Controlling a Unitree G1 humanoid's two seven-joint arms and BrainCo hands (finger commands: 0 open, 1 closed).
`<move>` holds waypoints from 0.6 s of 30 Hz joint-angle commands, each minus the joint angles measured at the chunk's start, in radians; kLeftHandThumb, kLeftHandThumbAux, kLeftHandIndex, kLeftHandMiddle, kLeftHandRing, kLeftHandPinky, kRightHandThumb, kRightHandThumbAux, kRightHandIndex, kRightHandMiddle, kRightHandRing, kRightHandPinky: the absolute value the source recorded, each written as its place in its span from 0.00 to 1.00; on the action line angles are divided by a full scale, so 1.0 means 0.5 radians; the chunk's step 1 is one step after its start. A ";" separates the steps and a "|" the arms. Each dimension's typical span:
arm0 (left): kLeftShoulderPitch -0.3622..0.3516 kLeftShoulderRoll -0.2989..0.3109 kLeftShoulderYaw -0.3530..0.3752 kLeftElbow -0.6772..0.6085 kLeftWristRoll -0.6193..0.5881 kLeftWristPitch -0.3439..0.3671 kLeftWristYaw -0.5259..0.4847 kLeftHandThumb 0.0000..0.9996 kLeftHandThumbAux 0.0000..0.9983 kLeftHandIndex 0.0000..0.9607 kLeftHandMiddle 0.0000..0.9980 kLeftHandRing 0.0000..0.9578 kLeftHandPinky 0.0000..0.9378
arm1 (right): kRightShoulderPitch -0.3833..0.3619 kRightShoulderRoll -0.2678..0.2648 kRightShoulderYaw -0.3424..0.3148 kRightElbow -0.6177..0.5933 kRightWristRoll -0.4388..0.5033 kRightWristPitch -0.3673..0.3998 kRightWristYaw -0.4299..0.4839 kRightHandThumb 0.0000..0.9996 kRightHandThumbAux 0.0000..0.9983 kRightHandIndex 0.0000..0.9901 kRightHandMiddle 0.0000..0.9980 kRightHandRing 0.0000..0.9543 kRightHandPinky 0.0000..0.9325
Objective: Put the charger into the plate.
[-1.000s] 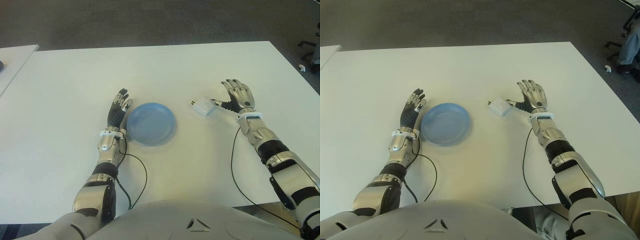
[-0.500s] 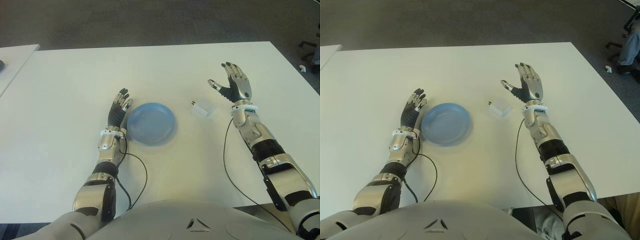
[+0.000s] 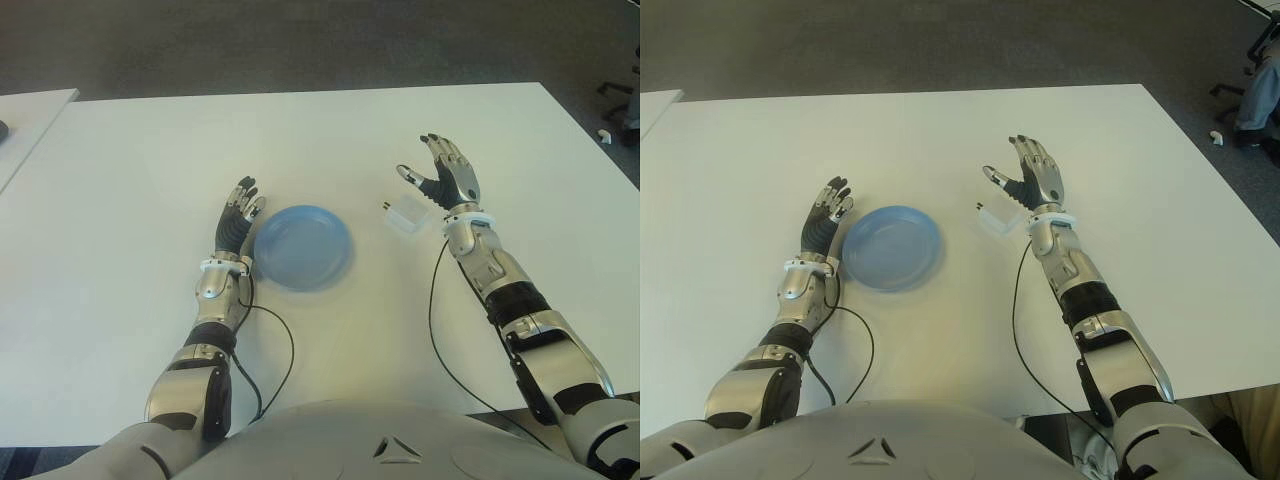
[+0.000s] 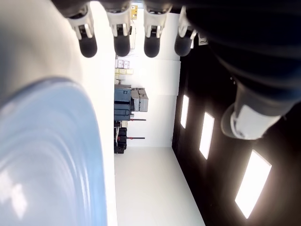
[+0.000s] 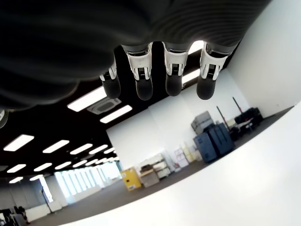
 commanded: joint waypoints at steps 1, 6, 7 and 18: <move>0.105 -0.018 -0.013 0.074 0.019 0.080 -0.016 0.05 0.52 0.00 0.01 0.00 0.00 | 0.012 0.053 0.026 -0.013 -0.025 0.092 0.093 0.24 0.13 0.00 0.00 0.00 0.00; 0.109 -0.017 -0.015 0.068 0.008 0.084 -0.041 0.06 0.52 0.00 0.01 0.00 0.00 | 0.053 0.095 0.049 -0.075 -0.035 0.158 0.177 0.25 0.13 0.00 0.00 0.00 0.00; 0.110 -0.017 -0.016 0.065 0.008 0.084 -0.042 0.06 0.51 0.00 0.00 0.00 0.00 | 0.060 0.099 0.051 -0.087 -0.036 0.167 0.189 0.25 0.13 0.00 0.00 0.00 0.00; 0.114 -0.030 -0.026 0.040 0.025 0.093 -0.013 0.05 0.53 0.00 0.01 0.00 0.00 | 0.050 0.187 0.189 0.059 -0.116 0.225 0.317 0.25 0.14 0.00 0.00 0.00 0.00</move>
